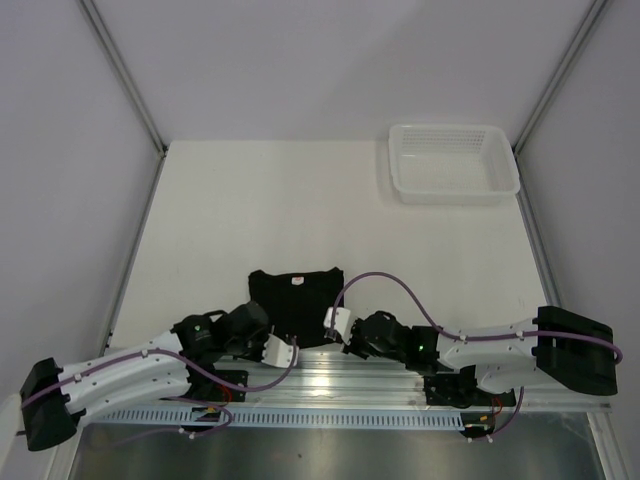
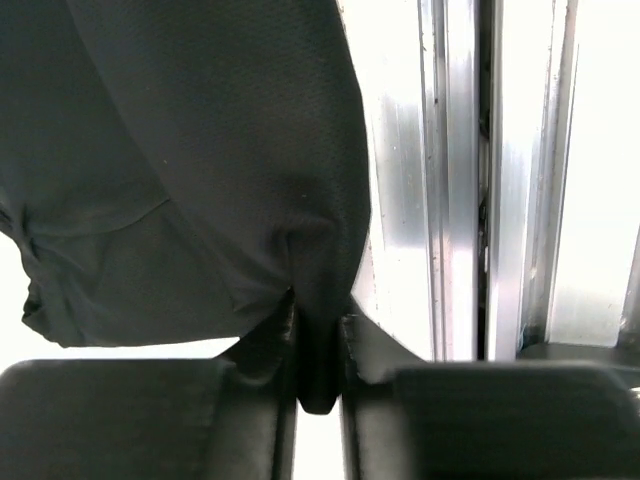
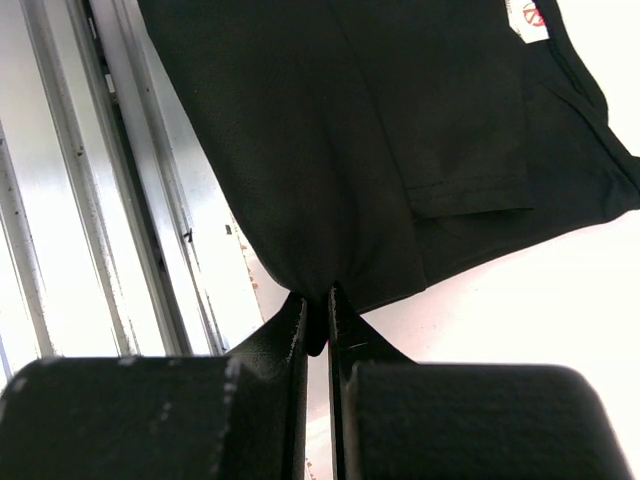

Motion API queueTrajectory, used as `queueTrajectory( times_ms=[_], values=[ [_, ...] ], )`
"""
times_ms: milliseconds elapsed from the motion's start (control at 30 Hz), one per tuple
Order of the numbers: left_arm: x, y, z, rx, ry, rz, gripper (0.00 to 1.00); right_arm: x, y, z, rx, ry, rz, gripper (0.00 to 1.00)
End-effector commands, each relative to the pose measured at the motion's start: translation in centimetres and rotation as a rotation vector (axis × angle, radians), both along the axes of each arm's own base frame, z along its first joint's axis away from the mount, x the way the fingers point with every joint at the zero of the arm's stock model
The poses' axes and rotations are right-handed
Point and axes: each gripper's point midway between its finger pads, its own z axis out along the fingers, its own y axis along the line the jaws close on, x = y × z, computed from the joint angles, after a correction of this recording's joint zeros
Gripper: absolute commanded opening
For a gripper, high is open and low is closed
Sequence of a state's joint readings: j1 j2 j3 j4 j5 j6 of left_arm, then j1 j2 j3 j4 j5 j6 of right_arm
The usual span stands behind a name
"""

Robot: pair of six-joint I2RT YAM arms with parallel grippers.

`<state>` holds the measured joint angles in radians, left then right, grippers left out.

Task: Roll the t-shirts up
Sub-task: Roll the tshirt

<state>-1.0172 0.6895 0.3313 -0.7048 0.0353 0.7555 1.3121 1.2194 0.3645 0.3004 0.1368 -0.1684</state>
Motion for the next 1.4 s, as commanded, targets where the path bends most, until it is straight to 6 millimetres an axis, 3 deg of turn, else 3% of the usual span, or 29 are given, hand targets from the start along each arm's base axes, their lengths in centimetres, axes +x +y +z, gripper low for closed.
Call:
queueTrajectory(
  times_ms=[0,100,300,400,633,933,1367],
  values=[
    [0.2,0.5,0.8,0.017,-0.013,0.005,0.14,0.1,1.1,1.5,0.047,0.014,0.011,0.00],
    [-0.3,0.7,1.1,0.027,0.015,0.008,0.01,-0.3,1.1,1.6,0.039,0.053,0.040,0.00],
    [-3.2,0.7,2.7,0.001,0.147,-0.066,0.01,-2.0,0.5,2.1,0.028,0.165,0.112,0.00],
    [-3.4,1.1,3.3,0.007,0.166,-0.062,0.01,-3.4,0.2,2.5,0.018,0.262,0.177,0.00],
    [-3.3,0.5,3.9,0.002,0.228,-0.056,0.05,-3.5,-0.4,1.9,-0.027,0.360,0.221,0.00],
    [0.6,0.4,4.6,0.016,0.247,-0.020,0.09,-0.3,-0.2,2.2,-0.036,0.486,0.198,0.00],
    [3.1,0.9,4.4,0.058,0.430,0.050,0.11,5.0,-0.4,0.6,-0.039,0.597,0.081,0.01]
  ],
)
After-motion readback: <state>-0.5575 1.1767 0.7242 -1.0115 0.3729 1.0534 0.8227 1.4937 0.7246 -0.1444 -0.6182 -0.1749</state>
